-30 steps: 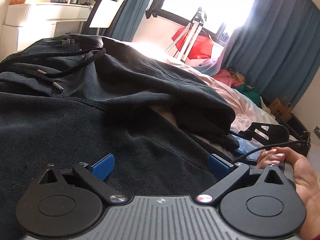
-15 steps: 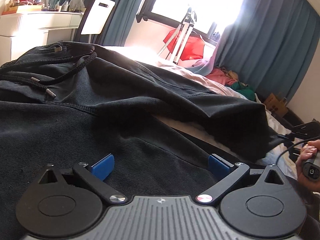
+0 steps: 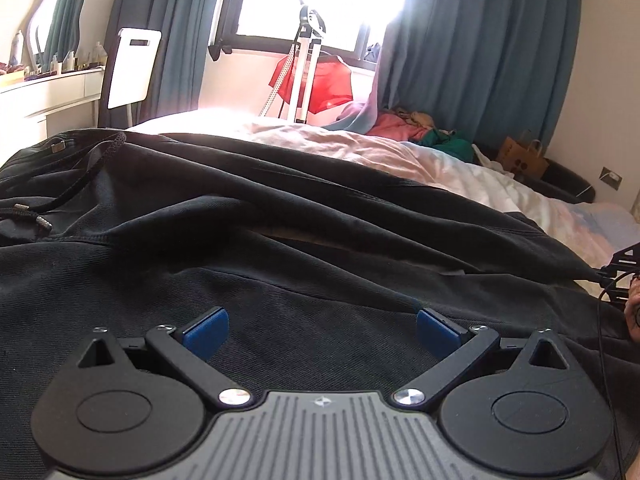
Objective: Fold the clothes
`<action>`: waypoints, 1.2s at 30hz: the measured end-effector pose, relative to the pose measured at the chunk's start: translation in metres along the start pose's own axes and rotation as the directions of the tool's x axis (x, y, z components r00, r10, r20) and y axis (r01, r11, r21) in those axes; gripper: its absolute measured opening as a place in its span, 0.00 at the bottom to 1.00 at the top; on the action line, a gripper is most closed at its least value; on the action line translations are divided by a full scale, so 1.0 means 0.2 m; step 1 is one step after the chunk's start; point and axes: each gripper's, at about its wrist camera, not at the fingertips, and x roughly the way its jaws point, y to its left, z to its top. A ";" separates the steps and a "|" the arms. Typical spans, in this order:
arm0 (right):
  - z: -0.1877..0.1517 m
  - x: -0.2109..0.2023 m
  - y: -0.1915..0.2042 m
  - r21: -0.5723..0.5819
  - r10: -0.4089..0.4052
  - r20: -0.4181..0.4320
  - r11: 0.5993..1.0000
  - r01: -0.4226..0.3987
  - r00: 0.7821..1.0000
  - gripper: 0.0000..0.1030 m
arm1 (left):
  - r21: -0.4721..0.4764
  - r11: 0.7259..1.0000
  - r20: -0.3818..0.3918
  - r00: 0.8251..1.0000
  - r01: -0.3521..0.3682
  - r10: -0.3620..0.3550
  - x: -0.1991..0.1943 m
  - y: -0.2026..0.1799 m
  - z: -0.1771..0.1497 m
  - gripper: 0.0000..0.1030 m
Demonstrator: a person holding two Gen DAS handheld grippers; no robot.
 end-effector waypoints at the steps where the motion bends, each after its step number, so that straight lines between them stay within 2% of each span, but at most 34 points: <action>1: 0.01 0.00 -0.01 0.012 0.014 -0.023 1.000 -0.014 1.000 0.10 | 0.009 1.000 -0.002 1.000 0.001 -0.001 0.00 -0.01 -0.01 0.98; 3: 0.02 0.00 -0.02 0.036 0.060 -0.059 0.998 -0.058 0.996 0.12 | 0.027 1.000 -0.007 1.000 0.002 -0.002 0.01 -0.04 -0.02 0.98; 5: 0.02 0.01 -0.01 0.044 0.123 -0.092 0.992 -0.119 0.988 0.27 | 0.029 1.000 -0.017 1.000 0.001 0.000 0.01 -0.06 -0.02 0.98; 6: 0.02 0.02 0.00 0.039 0.152 -0.110 0.988 -0.148 0.982 0.39 | 0.021 1.000 -0.023 1.000 0.000 0.000 0.02 -0.05 -0.03 0.98; 7: 0.01 0.04 0.02 0.014 0.152 -0.134 0.988 -0.151 0.979 0.42 | 0.014 1.000 -0.030 1.000 -0.001 0.001 0.01 -0.04 -0.03 0.98; 9: -0.01 0.11 0.05 -0.040 0.116 -0.205 0.991 -0.126 0.972 0.42 | 0.011 1.000 -0.039 0.999 -0.007 0.007 0.01 -0.02 -0.04 0.98; 11: -0.04 0.18 0.08 -0.083 0.077 -0.272 0.991 -0.103 0.959 0.40 | 0.023 1.000 -0.044 0.999 -0.012 0.013 0.01 -0.02 -0.06 0.98; 12: -0.05 0.19 0.08 -0.096 0.056 -0.256 0.992 -0.083 0.965 0.30 | 0.035 0.999 -0.042 0.999 -0.016 0.017 0.02 -0.03 -0.06 0.98; 13: -0.06 0.18 0.09 -0.105 0.035 -0.227 0.993 -0.060 0.973 0.14 | 0.049 0.999 -0.038 0.999 -0.016 0.018 0.02 -0.04 -0.06 0.98; 14: -0.06 0.17 0.08 -0.099 0.030 -0.204 0.994 -0.051 0.979 0.10 | 0.072 0.997 -0.032 0.999 -0.010 0.013 0.02 -0.05 -0.07 0.98; 16: -0.07 0.11 0.08 -0.088 0.056 -0.169 0.994 -0.072 0.984 0.08 | 0.115 0.993 -0.019 1.000 0.000 0.002 0.01 -0.08 -0.07 0.98; 18: -0.09 0.05 0.09 -0.132 0.040 -0.151 0.989 -0.060 0.988 0.07 | 0.148 0.988 -0.011 0.999 0.034 -0.032 0.01 -0.11 -0.05 0.98; 20: -0.12 0.00 0.08 -0.138 0.021 -0.153 0.989 -0.043 0.988 0.07 | 0.206 0.973 -0.010 0.994 0.105 -0.105 0.03 -0.17 0.02 0.98; 22: -0.13 -0.02 0.02 -0.086 0.015 -0.174 0.996 -0.030 0.985 0.08 | 0.272 0.946 -0.015 0.984 0.174 -0.176 0.08 -0.27 0.12 0.98; 24: -0.13 -0.03 -0.04 -0.025 0.026 -0.190 0.999 -0.031 0.981 0.08 | 0.346 0.904 -0.028 0.966 0.251 -0.257 0.17 -0.40 0.26 0.98; 26: -0.13 -0.05 -0.08 0.022 0.050 -0.195 0.999 -0.047 0.980 0.09 | 0.407 0.831 -0.064 0.919 0.380 -0.390 0.30 -0.58 0.41 0.98; 28: -0.13 -0.07 -0.10 0.046 0.063 -0.188 0.997 -0.055 0.980 0.10 | 0.436 0.747 -0.158 0.859 0.503 -0.486 0.47 -0.78 0.57 0.98; 29: -0.14 -0.09 -0.09 0.043 0.057 -0.182 0.998 -0.050 0.982 0.10 | 0.445 0.709 -0.210 0.834 0.547 -0.511 0.57 -0.89 0.63 0.99; 31: -0.15 -0.12 -0.08 0.037 0.039 -0.171 0.999 -0.033 0.984 0.10 | 0.472 0.650 -0.277 0.800 0.596 -0.532 0.76 -1.09 0.71 0.99; 33: -0.15 -0.14 -0.08 0.049 0.029 -0.165 0.999 -0.021 0.986 0.10 | 0.482 0.625 -0.332 0.788 0.614 -0.519 0.96 -1.27 0.75 0.99; 35: -0.16 -0.16 -0.07 0.038 0.012 -0.157 0.999 -0.006 0.988 0.10 | 0.448 0.620 -0.415 0.764 0.644 -0.493 1.18 -1.42 0.75 0.99; 36: -0.16 -0.16 -0.06 0.028 0.005 -0.149 1.000 0.000 0.989 0.10 | 0.447 0.619 -0.446 0.760 0.646 -0.473 1.27 -1.47 0.75 0.98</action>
